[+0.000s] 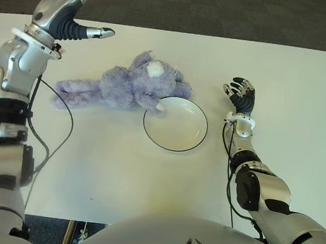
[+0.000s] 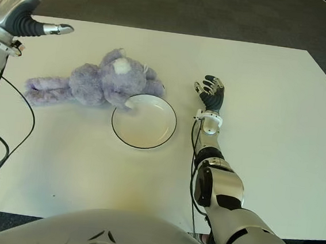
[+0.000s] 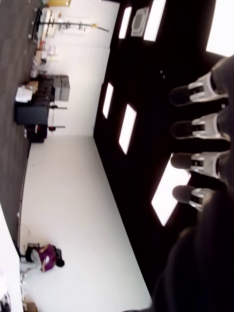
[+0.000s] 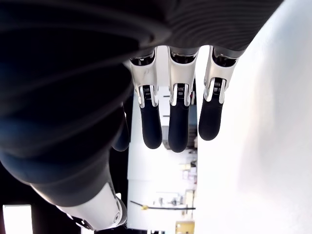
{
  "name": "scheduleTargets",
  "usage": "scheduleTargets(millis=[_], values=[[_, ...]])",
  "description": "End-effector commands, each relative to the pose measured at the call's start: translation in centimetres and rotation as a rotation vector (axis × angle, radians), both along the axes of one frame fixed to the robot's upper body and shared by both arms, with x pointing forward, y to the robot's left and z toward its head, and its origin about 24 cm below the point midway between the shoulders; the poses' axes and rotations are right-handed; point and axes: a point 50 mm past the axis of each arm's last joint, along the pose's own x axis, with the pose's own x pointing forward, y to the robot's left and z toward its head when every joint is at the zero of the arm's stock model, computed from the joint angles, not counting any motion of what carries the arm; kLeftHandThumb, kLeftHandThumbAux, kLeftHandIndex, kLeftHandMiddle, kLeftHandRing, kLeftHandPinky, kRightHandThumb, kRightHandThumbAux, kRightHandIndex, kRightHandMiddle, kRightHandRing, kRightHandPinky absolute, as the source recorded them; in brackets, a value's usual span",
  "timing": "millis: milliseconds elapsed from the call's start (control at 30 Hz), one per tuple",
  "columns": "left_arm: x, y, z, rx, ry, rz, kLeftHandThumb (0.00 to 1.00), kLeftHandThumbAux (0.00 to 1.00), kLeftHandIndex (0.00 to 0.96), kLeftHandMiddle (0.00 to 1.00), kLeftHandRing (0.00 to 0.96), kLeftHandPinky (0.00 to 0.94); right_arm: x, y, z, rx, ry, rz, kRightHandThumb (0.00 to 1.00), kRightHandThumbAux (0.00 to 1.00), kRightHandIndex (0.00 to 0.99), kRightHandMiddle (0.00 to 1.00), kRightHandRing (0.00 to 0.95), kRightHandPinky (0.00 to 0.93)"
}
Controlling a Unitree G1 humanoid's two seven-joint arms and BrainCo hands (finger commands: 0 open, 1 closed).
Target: Put the doll into the plate.
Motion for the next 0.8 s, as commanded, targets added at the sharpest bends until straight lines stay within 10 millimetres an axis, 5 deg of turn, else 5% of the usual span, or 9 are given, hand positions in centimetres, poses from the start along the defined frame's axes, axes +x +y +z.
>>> scheduleTargets(millis=[33, 167, 367, 800], values=[[3.2, -1.5, -3.6, 0.113, 0.192, 0.028, 0.127, 0.226, 0.000, 0.000, 0.000, 0.000, -9.5, 1.1, -10.9, 0.095, 0.492, -0.046, 0.321, 0.881, 0.320, 0.281, 0.282, 0.277], [4.3, -3.1, -7.2, 0.138, 0.377, 0.002, 0.263, 0.264, 0.000, 0.000, 0.000, 0.000, -9.5, 1.1, -10.9, 0.089, 0.494, -0.040, 0.338, 0.875, 0.326, 0.286, 0.284, 0.286], [4.6, -4.0, -10.2, 0.175, 0.531, 0.003, 0.312, 0.288, 0.000, 0.000, 0.000, 0.000, -9.6, 1.0, -10.9, 0.093, 0.494, -0.035, 0.338, 0.873, 0.326, 0.289, 0.289, 0.301], [4.1, -8.4, -17.6, 0.305, 0.977, -0.003, 0.236, 0.341, 0.000, 0.000, 0.000, 0.000, -9.7, 0.9, -11.0, 0.090, 0.500, -0.040, 0.320, 0.865, 0.318, 0.291, 0.293, 0.295]])
